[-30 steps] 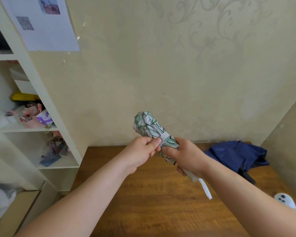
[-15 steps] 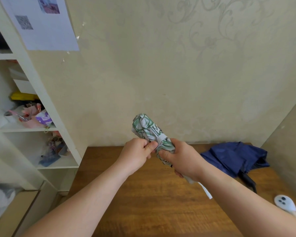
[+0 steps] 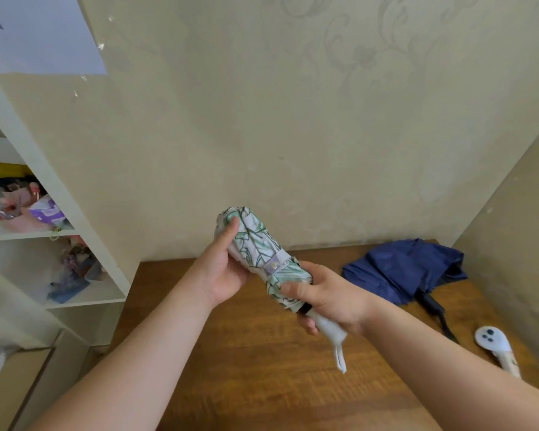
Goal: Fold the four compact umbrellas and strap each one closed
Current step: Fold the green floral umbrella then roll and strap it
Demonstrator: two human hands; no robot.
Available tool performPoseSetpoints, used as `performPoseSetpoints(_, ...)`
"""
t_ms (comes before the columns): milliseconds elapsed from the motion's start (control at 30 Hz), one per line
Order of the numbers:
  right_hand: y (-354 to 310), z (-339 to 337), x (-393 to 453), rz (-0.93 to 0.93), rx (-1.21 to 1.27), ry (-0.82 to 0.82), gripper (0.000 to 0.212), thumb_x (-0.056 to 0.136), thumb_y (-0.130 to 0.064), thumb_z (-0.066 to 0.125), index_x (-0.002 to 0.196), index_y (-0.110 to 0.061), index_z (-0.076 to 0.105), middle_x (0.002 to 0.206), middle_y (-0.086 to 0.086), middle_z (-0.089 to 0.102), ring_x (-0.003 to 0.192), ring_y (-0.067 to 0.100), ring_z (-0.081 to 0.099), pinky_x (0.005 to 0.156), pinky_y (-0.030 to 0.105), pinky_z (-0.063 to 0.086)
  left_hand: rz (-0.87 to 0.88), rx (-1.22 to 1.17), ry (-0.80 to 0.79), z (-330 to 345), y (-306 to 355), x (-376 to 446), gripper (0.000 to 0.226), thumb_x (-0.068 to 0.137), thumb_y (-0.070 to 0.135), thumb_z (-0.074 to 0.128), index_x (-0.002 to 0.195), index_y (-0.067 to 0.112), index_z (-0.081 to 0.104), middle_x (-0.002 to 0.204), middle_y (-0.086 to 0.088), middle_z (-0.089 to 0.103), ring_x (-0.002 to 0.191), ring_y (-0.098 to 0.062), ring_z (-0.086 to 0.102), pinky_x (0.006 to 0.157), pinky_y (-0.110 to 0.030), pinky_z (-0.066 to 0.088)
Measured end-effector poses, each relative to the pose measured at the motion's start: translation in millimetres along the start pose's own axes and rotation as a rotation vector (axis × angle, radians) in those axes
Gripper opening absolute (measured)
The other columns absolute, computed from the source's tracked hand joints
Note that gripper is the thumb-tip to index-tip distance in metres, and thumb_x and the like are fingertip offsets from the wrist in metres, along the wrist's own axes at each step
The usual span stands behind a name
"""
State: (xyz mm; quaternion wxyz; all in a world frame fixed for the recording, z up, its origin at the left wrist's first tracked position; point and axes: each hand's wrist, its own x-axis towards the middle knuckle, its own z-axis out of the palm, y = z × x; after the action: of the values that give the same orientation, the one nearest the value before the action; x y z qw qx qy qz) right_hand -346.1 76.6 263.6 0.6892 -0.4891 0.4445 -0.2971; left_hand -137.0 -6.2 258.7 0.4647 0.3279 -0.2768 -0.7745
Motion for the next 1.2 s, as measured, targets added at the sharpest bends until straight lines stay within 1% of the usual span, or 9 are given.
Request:
performPoseSetpoints(200, 16.2, -13.1, -16.8, -0.005, 0.189, -0.015, 0.049, 0.096, -0.022, 0.075, 0.141, -0.022, 0.056, 0.109, 0.014, 0.067, 0.065, 0.029, 0.058, 0.06, 0.035, 0.055, 0.137, 0.015, 0.104, 32.3, -11.9, 28.5, 0.012, 0.101, 0.015, 0.062, 0.112, 0.016, 0.06, 0.092, -0.01, 0.072, 0.081, -0.023, 0.075, 0.075, -0.042, 0.062)
performPoseSetpoints(300, 26.6, -24.1, -31.0, 0.059, 0.12, 0.154, 0.035, 0.099, -0.045, 0.066, 0.133, -0.039, 0.065, 0.114, 0.014, 0.069, 0.065, 0.028, 0.058, 0.054, 0.031, 0.05, 0.185, -0.038, 0.104, 38.9, -19.3, 39.3, 0.019, 0.098, 0.005, 0.062, 0.109, 0.02, 0.058, 0.09, -0.011, 0.073, 0.082, -0.026, 0.076, 0.075, -0.048, 0.061)
performPoseSetpoints(467, 50.1, -25.4, -45.6, -0.015, 0.167, 0.552, 0.028, 0.101, -0.051, 0.059, 0.119, -0.036, 0.074, 0.086, 0.008, 0.066, 0.049, 0.016, 0.041, 0.046, 0.024, 0.024, 0.092, -0.056, 0.166, 49.5, -54.3, 52.8, 0.029, 0.098, 0.007, 0.065, 0.121, 0.02, 0.055, 0.104, -0.015, 0.073, 0.089, -0.029, 0.077, 0.076, -0.051, 0.063)
performPoseSetpoints(667, 88.7, -40.3, -79.8, -0.007, 0.153, 0.688, 0.025, 0.098, -0.047, 0.067, 0.119, -0.036, 0.074, 0.076, 0.0, 0.066, 0.048, 0.014, 0.032, 0.044, 0.023, 0.022, -0.014, 0.043, 0.205, 67.4, -118.4, 54.8, 0.046, 0.098, 0.011, 0.067, 0.139, 0.019, 0.048, 0.13, -0.022, 0.069, 0.113, -0.038, 0.073, 0.09, -0.061, 0.06)
performPoseSetpoints(867, 143.2, -84.4, -146.0, 0.075, 0.157, 0.817, 0.023, 0.094, -0.045, 0.072, 0.116, -0.037, 0.076, 0.086, 0.01, 0.073, 0.053, 0.02, 0.036, 0.047, 0.029, 0.027, -0.209, 0.306, 0.098, 92.3, -185.5, 35.2, 0.039, 0.097, 0.019, 0.073, 0.127, 0.04, 0.058, 0.115, -0.001, 0.079, 0.097, -0.022, 0.078, 0.088, -0.046, 0.058)
performPoseSetpoints(967, 176.2, -105.5, -189.5, 0.126, 0.123, 0.923, 0.032, 0.091, -0.041, 0.077, 0.122, -0.034, 0.073, 0.095, 0.017, 0.075, 0.055, 0.017, 0.045, 0.048, 0.029, 0.037, -0.367, 0.454, 0.063, 109.6, -218.1, 35.6, 0.028, 0.098, 0.026, 0.067, 0.124, 0.034, 0.065, 0.11, -0.002, 0.08, 0.089, -0.018, 0.078, 0.081, -0.04, 0.053)
performPoseSetpoints(1067, 205.3, -117.4, -232.0, 0.146, 0.072, 0.996, 0.031, 0.091, -0.032, 0.08, 0.12, -0.034, 0.071, 0.082, -0.012, 0.076, 0.061, 0.0, 0.061, 0.059, 0.016, 0.047, -0.496, 0.635, 0.001, 144.1, -259.4, 35.8, 0.035, 0.095, 0.05, 0.072, 0.125, 0.035, 0.064, 0.107, 0.003, 0.081, 0.092, -0.019, 0.079, 0.08, -0.039, 0.056)
performPoseSetpoints(1133, 226.1, -122.3, -258.7, 0.195, 0.038, 1.043, 0.028, 0.091, -0.035, 0.079, 0.115, -0.044, 0.067, 0.083, -0.029, 0.073, 0.08, -0.008, 0.067, 0.066, 0.008, 0.047, -0.528, 0.751, -0.033, 169.1, -295.4, 33.5, 0.044, 0.09, 0.057, 0.076, 0.126, 0.039, 0.057, 0.11, 0.003, 0.079, 0.093, -0.02, 0.079, 0.079, -0.038, 0.058)
performPoseSetpoints(1200, 253.4, -127.9, -283.7, 0.28, -0.047, 1.105, 0.034, 0.089, -0.054, 0.075, 0.122, -0.052, 0.064, 0.095, -0.032, 0.07, 0.095, -0.005, 0.065, 0.079, 0.017, 0.052, -0.524, 0.862, -0.065, 190.4, -337.7, 30.3, 0.052, 0.09, 0.058, 0.076, 0.131, 0.042, 0.049, 0.117, 0.003, 0.074, 0.099, -0.022, 0.076, 0.088, -0.043, 0.06)
